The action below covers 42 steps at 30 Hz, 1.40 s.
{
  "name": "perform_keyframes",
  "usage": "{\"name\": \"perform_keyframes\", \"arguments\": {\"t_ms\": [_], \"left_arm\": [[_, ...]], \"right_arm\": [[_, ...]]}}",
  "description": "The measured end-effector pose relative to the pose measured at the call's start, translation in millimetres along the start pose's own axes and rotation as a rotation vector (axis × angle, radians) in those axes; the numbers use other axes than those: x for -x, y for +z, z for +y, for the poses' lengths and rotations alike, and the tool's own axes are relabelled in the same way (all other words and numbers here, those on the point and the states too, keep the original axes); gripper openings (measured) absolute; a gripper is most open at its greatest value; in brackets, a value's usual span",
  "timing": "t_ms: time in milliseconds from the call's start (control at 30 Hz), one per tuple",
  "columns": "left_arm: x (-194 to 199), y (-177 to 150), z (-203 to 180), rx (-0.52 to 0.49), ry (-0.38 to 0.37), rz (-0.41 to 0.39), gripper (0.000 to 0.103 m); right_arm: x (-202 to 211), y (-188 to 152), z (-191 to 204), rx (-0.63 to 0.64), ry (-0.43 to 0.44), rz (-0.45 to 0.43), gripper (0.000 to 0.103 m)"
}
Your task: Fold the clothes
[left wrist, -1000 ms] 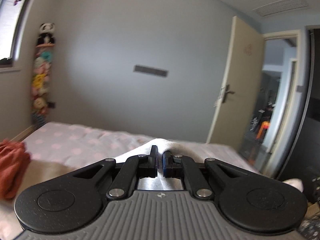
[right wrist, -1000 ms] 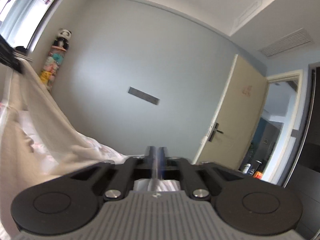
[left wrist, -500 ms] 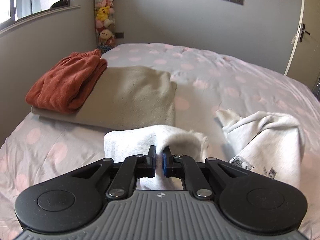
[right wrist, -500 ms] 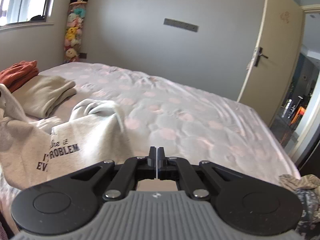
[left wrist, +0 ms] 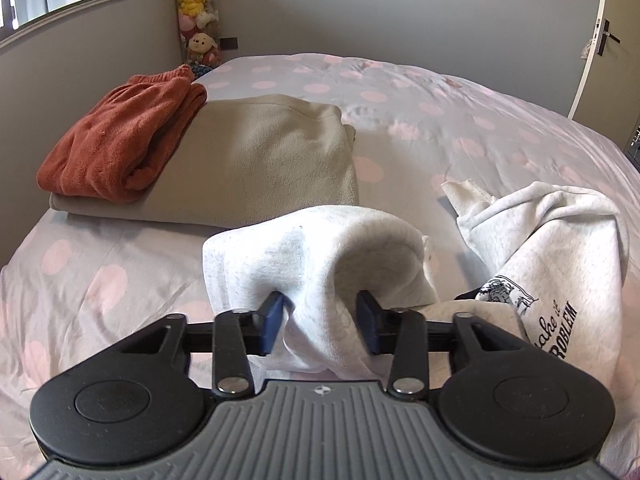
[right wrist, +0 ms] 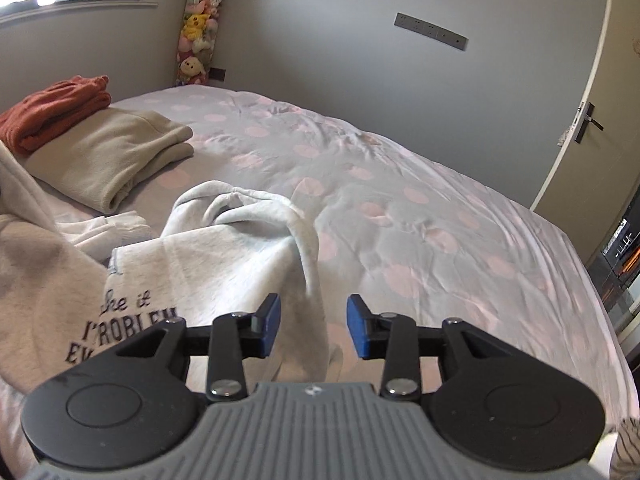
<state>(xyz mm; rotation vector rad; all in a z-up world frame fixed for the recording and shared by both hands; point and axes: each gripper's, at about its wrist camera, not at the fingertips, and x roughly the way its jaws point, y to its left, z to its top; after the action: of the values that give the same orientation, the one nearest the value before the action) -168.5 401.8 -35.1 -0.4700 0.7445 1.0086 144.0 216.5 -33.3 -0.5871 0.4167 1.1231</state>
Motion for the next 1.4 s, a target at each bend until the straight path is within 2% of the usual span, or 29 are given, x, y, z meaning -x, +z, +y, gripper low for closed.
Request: {"name": "perform_keyframes", "arguments": {"t_ms": [167,300,367,400,433,533,800,900,1000,1233,1400], "left_arm": [[-9,8,7,0.031,-0.01,0.01,0.019],[-17,12,9,0.04,-0.009,0.021,0.012],[-20,12,7,0.04,-0.001,0.021,0.006],[-20,12,7,0.043,0.001,0.018,0.005],[-19,13,6,0.047,0.0,0.011,0.003],[-7,24,4,0.053,-0.01,-0.036,0.002],[75,78,-17,0.017,-0.051,-0.313,0.002],[92,81,-23,-0.001,-0.055,-0.352,0.002],[88,71,-26,-0.034,-0.04,-0.309,0.002],[52,15,-7,-0.102,-0.056,-0.008,0.002],[42,-16,5,-0.14,-0.05,0.141,0.005]], "right_arm": [[-50,16,-8,0.001,0.004,0.02,0.04],[-78,19,-18,-0.065,0.082,0.032,0.038],[-83,17,-21,-0.099,0.119,0.029,0.014],[-82,17,-22,-0.111,0.12,0.022,0.008],[-78,16,-22,-0.121,0.103,0.006,0.008],[-50,16,-32,-0.145,0.014,-0.063,0.007],[77,15,-103,-0.234,-0.3,-0.28,0.007],[123,-6,-125,-0.268,-0.376,-0.279,0.007],[152,-45,-137,-0.315,-0.391,-0.204,0.007],[176,-148,-122,-0.371,-0.353,0.018,0.007],[176,-175,-110,-0.371,-0.295,0.131,0.008]]}}
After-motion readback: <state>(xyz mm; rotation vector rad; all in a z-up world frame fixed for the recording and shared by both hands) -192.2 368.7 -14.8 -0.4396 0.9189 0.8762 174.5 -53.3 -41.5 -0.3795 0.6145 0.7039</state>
